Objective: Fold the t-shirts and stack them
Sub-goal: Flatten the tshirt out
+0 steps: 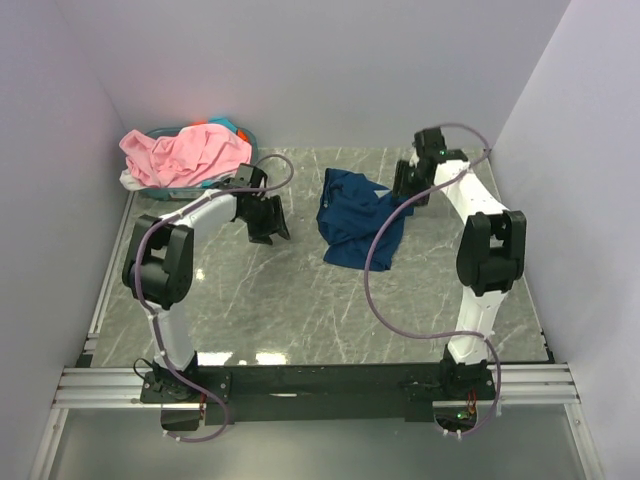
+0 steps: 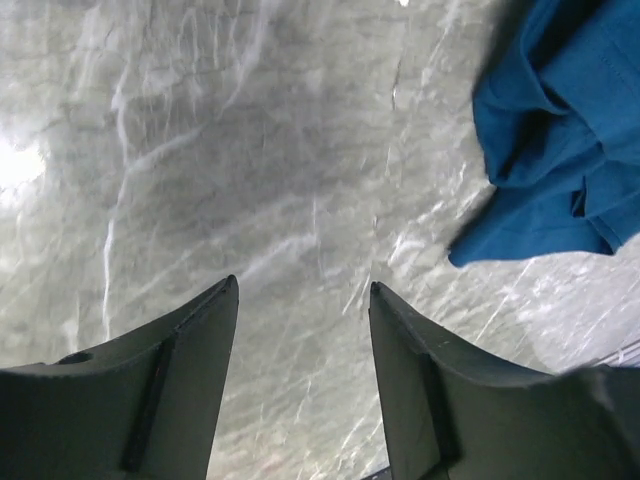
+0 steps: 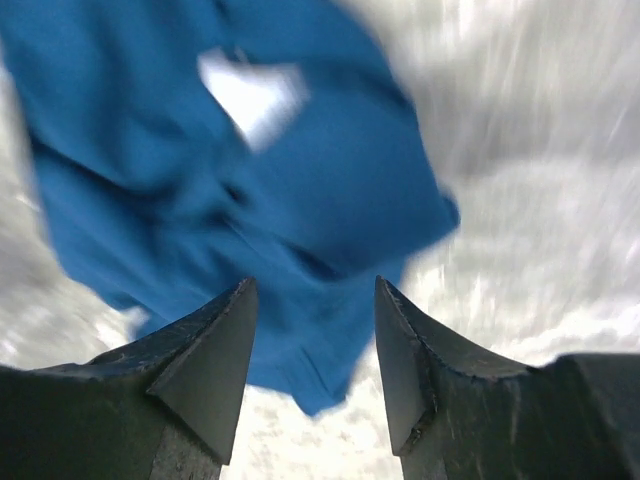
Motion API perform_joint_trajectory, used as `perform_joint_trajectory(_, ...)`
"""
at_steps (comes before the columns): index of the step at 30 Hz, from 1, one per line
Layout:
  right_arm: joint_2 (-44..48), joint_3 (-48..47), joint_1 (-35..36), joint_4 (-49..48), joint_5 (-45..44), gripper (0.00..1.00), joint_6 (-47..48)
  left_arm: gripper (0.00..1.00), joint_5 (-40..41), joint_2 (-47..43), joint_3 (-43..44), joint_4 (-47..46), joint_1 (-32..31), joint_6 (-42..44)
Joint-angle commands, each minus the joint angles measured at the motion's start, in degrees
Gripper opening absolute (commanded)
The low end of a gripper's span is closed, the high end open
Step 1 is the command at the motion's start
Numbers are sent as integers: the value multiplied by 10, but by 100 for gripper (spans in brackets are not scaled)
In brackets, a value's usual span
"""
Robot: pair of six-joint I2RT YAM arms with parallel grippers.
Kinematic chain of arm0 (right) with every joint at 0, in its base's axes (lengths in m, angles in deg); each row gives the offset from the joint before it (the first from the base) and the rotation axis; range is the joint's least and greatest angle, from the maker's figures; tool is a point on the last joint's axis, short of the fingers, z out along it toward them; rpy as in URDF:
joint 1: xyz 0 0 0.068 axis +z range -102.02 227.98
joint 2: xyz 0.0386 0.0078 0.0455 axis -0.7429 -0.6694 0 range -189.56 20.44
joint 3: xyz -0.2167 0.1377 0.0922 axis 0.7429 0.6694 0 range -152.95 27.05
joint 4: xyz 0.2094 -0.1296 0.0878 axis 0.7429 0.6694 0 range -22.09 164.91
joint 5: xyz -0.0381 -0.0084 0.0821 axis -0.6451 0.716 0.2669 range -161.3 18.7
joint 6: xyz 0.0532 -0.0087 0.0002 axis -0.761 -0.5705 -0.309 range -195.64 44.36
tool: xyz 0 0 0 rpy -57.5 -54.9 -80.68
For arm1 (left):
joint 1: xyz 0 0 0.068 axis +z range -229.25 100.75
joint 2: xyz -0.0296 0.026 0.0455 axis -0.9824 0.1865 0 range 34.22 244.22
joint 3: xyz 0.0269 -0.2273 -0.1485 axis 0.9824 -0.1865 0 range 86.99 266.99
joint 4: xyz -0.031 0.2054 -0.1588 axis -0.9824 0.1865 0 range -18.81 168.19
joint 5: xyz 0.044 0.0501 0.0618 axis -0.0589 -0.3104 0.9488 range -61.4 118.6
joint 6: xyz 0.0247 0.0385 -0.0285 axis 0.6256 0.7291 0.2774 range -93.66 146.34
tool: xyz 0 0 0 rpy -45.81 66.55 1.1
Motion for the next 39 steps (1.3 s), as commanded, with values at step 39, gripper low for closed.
perform_joint_trajectory(39,183,270,25,-86,74,53,-87,49,-164,253,289,-136,-43,32)
